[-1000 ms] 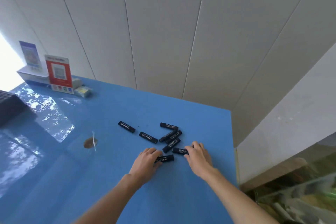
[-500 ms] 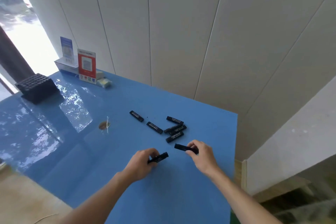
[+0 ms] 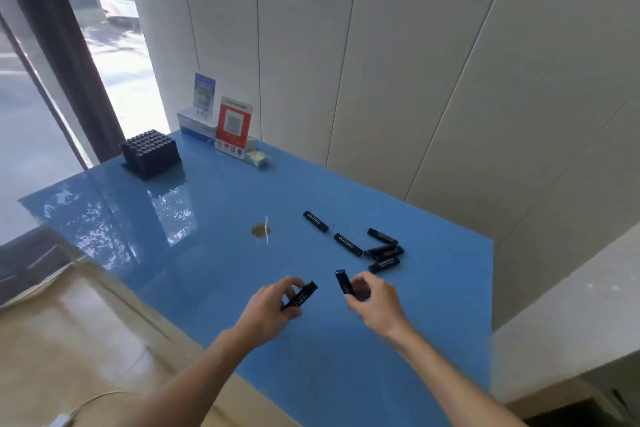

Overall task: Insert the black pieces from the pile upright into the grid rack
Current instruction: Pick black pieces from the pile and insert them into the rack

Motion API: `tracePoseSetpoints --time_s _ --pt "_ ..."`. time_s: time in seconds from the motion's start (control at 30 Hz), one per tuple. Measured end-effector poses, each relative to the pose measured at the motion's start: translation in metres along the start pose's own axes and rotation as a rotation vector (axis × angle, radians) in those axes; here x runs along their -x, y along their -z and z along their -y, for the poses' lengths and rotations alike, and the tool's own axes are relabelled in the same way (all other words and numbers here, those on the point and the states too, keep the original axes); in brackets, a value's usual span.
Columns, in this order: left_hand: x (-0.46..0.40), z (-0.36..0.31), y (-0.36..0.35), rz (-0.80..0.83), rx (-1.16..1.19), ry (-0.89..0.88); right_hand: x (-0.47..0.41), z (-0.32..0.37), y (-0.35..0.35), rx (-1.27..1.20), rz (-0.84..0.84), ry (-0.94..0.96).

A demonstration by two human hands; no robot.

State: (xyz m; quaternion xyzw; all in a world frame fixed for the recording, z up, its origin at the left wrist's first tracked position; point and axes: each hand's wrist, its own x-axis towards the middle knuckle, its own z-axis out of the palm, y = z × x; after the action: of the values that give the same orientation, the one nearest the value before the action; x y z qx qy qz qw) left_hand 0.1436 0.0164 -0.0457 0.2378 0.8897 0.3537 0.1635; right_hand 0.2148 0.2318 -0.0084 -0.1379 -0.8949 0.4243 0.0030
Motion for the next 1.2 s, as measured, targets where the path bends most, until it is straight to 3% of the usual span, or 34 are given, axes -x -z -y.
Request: tracePoseSetpoints --time_s 0.33,0.6,1.2 --pt "0.045 0.095 0.131 -0.027 -0.032 -0.044 -0.016 0.127 -0.113 -0.030 0.040 0.072" --pt "0.064 0.166 0.203 -0.094 -0.008 -0.020 -0.037 0.190 -0.175 0.022 0.083 0.149" --pt "-0.041 0.282 0.335 -0.159 0.013 0.131 -0.223 0.266 -0.277 -0.031 0.127 0.195"
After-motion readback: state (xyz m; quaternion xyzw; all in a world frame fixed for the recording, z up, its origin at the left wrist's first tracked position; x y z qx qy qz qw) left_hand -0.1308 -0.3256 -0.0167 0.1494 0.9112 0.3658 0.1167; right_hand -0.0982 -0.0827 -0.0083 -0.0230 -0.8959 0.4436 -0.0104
